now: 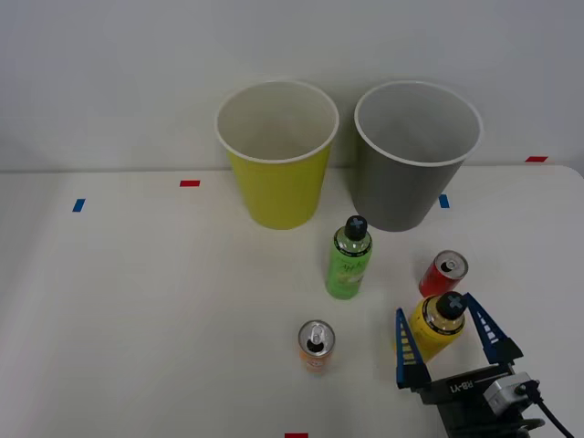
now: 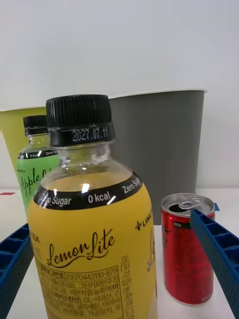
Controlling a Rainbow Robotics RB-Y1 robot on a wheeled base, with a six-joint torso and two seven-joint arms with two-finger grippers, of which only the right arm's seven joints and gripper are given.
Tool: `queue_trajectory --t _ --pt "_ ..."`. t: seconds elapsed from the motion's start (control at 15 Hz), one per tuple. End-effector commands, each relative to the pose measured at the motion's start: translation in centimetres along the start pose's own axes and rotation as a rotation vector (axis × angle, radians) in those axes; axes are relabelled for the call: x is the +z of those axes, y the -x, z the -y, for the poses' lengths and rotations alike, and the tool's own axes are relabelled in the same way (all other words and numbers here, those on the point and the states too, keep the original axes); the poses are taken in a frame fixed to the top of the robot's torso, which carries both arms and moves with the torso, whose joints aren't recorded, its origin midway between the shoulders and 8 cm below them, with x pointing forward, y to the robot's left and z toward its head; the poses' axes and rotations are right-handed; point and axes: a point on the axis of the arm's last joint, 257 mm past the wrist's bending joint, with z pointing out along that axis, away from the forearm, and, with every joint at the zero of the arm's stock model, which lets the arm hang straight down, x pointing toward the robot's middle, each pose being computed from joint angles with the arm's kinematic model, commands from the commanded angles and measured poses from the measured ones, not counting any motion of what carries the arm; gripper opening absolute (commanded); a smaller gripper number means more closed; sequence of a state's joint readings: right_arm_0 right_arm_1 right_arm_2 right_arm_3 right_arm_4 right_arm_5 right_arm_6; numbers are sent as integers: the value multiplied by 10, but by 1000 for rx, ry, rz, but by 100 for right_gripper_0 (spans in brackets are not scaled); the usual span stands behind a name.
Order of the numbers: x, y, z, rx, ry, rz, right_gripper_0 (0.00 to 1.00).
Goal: Put cans in the gray bin, plastic bottles in the light green bin
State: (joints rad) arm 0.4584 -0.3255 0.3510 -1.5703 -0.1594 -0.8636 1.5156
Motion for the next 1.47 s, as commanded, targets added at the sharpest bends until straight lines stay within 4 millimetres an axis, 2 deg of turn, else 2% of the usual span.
queue_trajectory --t 0.07,0.4,0.47,0.53,1.0,1.47 --pt "5 2 -2 -6 3 10 100" --pt "5 2 0 -32 -1 9 98" --pt "3 1 1 -38 -2 5 29" --pt "3 1 2 -43 -5 5 0" --pt "0 0 5 -62 -21 1 0" --pt "-25 18 8 -49 -66 50 0"
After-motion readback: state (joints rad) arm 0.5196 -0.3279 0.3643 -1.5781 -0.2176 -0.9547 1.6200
